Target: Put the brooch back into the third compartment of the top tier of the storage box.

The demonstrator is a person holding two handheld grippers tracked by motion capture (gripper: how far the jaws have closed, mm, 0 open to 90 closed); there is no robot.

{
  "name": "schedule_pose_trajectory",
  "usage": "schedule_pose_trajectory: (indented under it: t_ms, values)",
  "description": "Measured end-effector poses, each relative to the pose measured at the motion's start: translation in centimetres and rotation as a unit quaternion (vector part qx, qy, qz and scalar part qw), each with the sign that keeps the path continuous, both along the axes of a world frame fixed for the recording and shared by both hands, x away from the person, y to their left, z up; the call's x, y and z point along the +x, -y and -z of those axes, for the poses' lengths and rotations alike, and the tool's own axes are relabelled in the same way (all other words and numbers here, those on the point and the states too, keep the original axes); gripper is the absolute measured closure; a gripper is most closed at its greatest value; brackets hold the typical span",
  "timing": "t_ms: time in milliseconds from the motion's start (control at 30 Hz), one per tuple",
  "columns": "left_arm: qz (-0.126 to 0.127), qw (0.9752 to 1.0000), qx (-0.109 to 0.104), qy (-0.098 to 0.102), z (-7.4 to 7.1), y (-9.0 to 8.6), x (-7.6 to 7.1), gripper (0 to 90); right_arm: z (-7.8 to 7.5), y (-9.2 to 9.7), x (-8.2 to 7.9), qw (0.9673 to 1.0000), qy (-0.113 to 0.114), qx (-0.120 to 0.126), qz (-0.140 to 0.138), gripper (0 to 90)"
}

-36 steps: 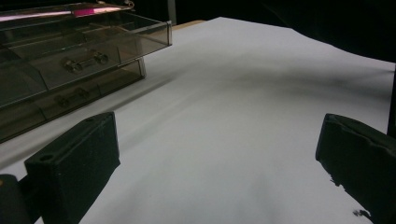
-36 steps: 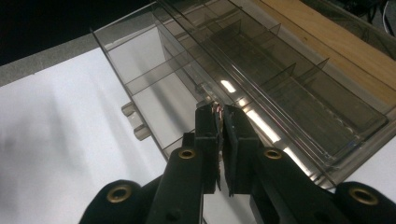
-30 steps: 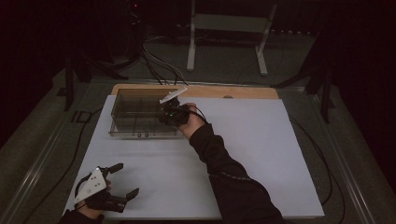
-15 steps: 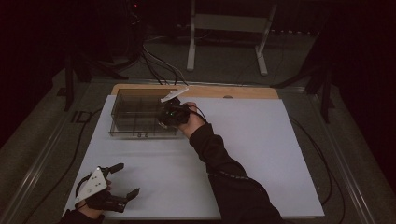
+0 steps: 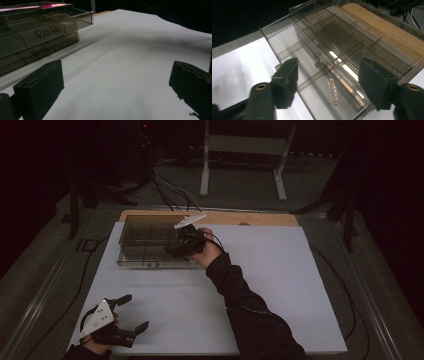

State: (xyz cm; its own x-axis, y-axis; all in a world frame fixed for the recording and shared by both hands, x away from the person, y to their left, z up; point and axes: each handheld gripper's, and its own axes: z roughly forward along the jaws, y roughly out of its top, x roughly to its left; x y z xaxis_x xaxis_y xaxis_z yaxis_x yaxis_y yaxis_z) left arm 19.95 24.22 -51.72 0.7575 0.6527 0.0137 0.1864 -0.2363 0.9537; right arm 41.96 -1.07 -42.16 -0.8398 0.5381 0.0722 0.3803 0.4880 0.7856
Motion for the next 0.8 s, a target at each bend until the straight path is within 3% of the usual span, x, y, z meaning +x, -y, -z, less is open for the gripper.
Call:
schedule_pose_trajectory:
  t_ms: [233, 533, 600, 800]
  values:
    - [-0.001, 1.0000, 0.002, 0.002, 0.0, 0.0, 0.0, 0.6, -1.0, 0.2, -0.7, 0.9999, 0.010, 0.004, -0.001, 19.0]
    - [0.000, 1.0000, 0.002, 0.001, 0.0, 0.1, 0.0, 0.6, -1.4, 0.8, -1.5, 0.9994, 0.000, 0.021, -0.027, 7.1]
    - [0.000, 1.0000, 0.000, 0.001, 0.0, 0.1, 0.0, 0.6, -1.3, 0.9, -1.6, 0.9994, 0.004, 0.013, -0.031, 1.7]
    - [0.000, 1.0000, -0.001, -0.001, 0.0, 0.1, 0.0, 0.6, -1.3, 1.4, -1.9, 0.9992, 0.007, 0.007, -0.039, 0.0]
